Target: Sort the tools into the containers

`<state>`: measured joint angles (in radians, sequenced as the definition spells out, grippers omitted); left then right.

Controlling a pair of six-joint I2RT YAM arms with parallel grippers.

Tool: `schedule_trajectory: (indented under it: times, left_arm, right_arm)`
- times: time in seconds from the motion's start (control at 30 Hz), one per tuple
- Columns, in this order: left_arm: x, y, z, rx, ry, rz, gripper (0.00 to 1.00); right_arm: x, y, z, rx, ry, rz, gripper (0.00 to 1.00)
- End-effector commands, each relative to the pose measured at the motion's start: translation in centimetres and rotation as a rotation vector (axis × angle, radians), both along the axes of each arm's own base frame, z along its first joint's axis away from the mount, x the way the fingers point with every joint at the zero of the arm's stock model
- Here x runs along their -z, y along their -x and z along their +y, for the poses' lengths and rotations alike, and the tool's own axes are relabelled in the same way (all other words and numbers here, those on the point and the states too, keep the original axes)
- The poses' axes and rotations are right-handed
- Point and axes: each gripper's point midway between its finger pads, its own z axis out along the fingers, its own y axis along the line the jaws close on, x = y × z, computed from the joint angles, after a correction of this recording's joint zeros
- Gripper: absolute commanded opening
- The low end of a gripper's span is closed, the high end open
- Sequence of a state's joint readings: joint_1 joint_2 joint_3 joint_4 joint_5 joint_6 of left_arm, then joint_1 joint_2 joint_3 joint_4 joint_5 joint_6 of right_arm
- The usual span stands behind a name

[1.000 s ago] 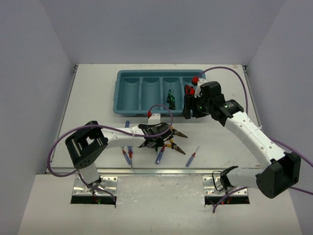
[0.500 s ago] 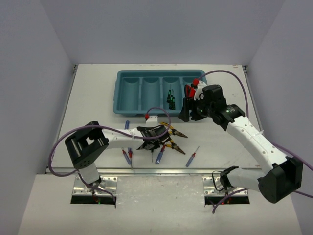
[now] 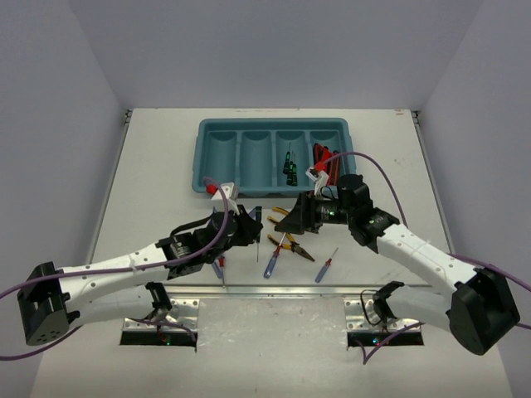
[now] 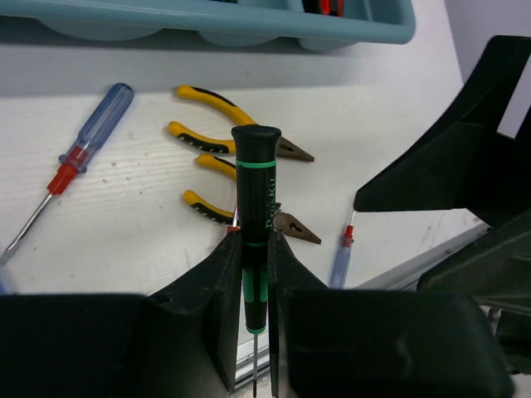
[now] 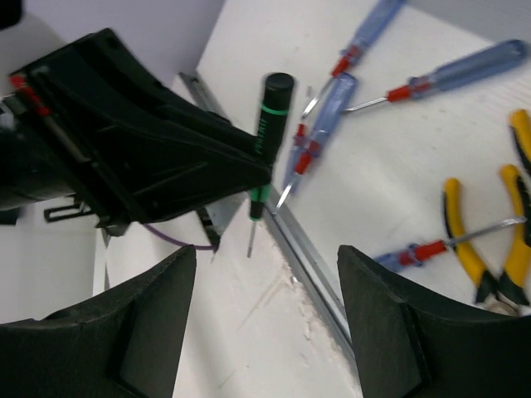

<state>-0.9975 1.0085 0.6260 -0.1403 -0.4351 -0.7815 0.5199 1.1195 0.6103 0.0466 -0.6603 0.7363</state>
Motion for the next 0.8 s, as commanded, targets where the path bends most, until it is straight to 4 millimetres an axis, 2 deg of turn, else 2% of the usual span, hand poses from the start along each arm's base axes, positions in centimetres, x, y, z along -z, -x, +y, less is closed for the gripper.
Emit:
schedule_trajectory:
  times: [0.0, 0.1, 0.27, 0.43, 0.5, 0.53, 0.6, 0.63, 0.7, 0.77]
  left_arm:
    - [-3.5, 0.7, -2.3, 0.119, 0.145, -0.110, 0.00]
    - [-4.4, 1.1, -2.7, 0.161, 0.166, -0.131, 0.00]
    - [-5.4, 2.2, -3.4, 0.236, 0.226, -0.163, 0.00]
    - [-5.7, 2.7, -3.2, 0.254, 0.249, -0.181, 0.00]
    - [-5.8, 2.8, -3.1, 0.257, 0.255, -0.185, 0.00]
    - [-5.8, 2.8, -3.1, 0.260, 0.258, -0.186, 0.00]
    - [-5.7, 2.9, -3.3, 0.271, 0.260, -0.183, 0.00]
    - [-5.6, 3.0, -3.4, 0.277, 0.258, -0.179, 0.00]
    - [-5.3, 3.1, -3.6, 0.286, 0.257, -0.174, 0.00]
    - [-5.2, 3.1, -3.7, 0.286, 0.255, -0.170, 0.00]
  right_arm:
    - [-5.4, 0.1, 3.1, -0.020, -0.188, -0.137, 0.68]
    - [-6.0, 0.2, 3.9, -0.034, -0.216, -0.137, 0.63]
    - [-5.1, -0.4, 5.0, -0.027, -0.211, -0.101, 0.49]
    - [-3.8, -1.1, 5.1, 0.013, -0.159, -0.092, 0.48]
    - [-3.7, -1.5, 4.9, 0.039, -0.147, -0.100, 0.45]
    - [-3.6, -1.6, 4.9, 0.044, -0.146, -0.102, 0.42]
    - [-3.9, -1.6, 4.9, 0.041, -0.156, -0.109, 0.28]
    - [-4.1, -1.5, 5.1, 0.031, -0.165, -0.112, 0.25]
    - [-4.3, -1.5, 5.1, 0.027, -0.169, -0.114, 0.24]
    - [-4.5, -1.6, 5.1, 0.030, -0.172, -0.122, 0.33]
